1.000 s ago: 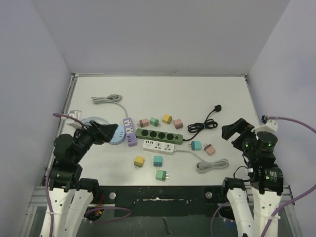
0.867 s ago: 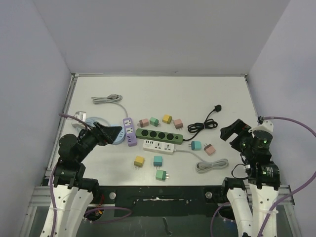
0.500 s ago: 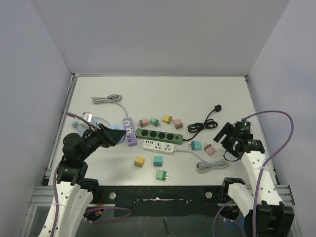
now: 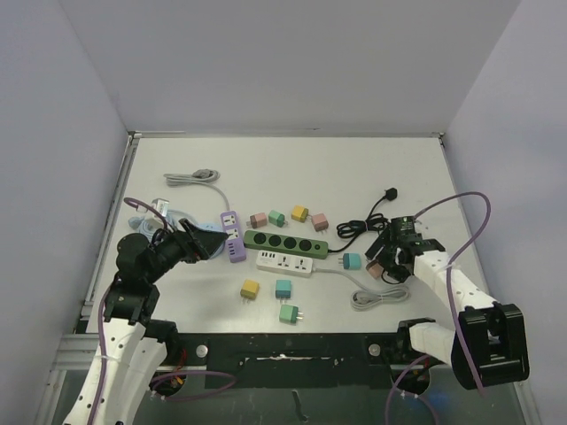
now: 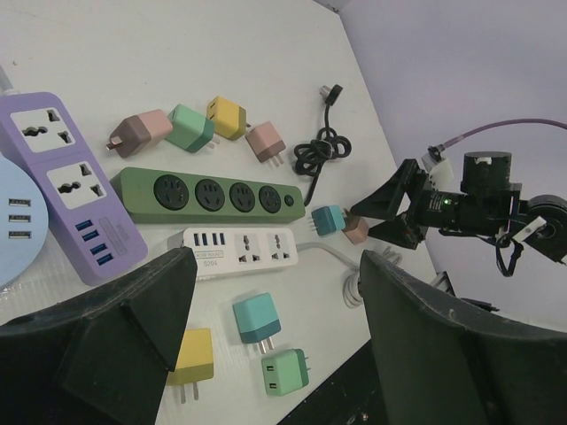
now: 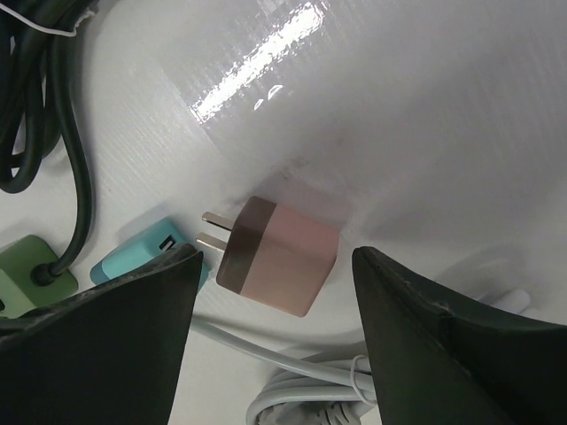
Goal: Insert the plug
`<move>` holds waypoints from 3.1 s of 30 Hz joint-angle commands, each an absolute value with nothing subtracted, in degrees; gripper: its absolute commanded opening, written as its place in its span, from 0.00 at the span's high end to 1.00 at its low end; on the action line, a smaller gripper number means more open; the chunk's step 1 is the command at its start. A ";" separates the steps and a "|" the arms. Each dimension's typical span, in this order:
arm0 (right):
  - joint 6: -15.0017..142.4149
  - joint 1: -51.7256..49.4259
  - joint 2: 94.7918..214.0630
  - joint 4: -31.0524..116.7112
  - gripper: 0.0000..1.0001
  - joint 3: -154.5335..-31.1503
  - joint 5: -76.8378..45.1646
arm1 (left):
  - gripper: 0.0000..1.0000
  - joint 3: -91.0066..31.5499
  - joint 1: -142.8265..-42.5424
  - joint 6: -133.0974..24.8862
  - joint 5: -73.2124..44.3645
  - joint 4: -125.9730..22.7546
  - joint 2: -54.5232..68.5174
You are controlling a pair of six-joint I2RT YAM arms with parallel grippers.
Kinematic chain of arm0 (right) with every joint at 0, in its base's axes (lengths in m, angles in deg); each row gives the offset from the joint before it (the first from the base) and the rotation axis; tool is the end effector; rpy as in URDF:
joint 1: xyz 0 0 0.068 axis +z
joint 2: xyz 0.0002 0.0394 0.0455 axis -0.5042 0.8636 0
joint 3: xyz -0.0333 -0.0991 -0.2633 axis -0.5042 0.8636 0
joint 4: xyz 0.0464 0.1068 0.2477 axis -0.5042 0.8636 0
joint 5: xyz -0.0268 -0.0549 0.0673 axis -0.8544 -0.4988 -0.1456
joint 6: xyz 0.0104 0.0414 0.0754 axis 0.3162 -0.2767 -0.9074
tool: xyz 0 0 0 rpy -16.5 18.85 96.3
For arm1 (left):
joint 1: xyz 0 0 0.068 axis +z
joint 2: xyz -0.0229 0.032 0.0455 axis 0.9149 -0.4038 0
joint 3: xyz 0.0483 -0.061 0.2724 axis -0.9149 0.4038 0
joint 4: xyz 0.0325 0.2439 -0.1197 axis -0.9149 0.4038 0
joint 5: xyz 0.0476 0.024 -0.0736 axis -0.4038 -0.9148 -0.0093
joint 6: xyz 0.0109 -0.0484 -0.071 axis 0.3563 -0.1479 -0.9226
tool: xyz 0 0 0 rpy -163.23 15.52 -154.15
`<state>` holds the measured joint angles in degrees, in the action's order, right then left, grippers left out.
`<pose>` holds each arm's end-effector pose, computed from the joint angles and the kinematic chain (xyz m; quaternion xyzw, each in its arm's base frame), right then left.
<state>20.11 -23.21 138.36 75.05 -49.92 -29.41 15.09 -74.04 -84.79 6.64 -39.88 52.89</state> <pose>0.2166 0.0189 0.1392 0.3705 0.9022 0.0592 0.2129 0.1719 -0.0616 0.2703 -0.0695 0.7643 -0.4364 0.4696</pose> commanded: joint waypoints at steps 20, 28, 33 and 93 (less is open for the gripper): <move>23.14 -9.60 133.63 69.70 0.55 -55.05 -34.56 | 0.27 19.40 -79.67 -96.50 9.53 -54.92 43.95; 26.16 1.08 134.12 59.41 0.52 -58.95 -26.56 | 0.27 21.47 -95.87 -102.28 0.42 -69.61 31.85; 19.41 8.04 139.49 54.14 0.51 -61.77 -26.49 | 0.27 22.92 -104.92 -104.13 -9.77 -82.45 22.77; 3.30 22.42 129.65 13.31 0.32 -51.19 -25.92 | 0.86 24.01 -116.00 -120.48 -23.55 -100.39 31.84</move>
<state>5.18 22.23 128.74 25.70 -51.84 -26.55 27.41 -115.94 -117.16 -26.24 -101.56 29.76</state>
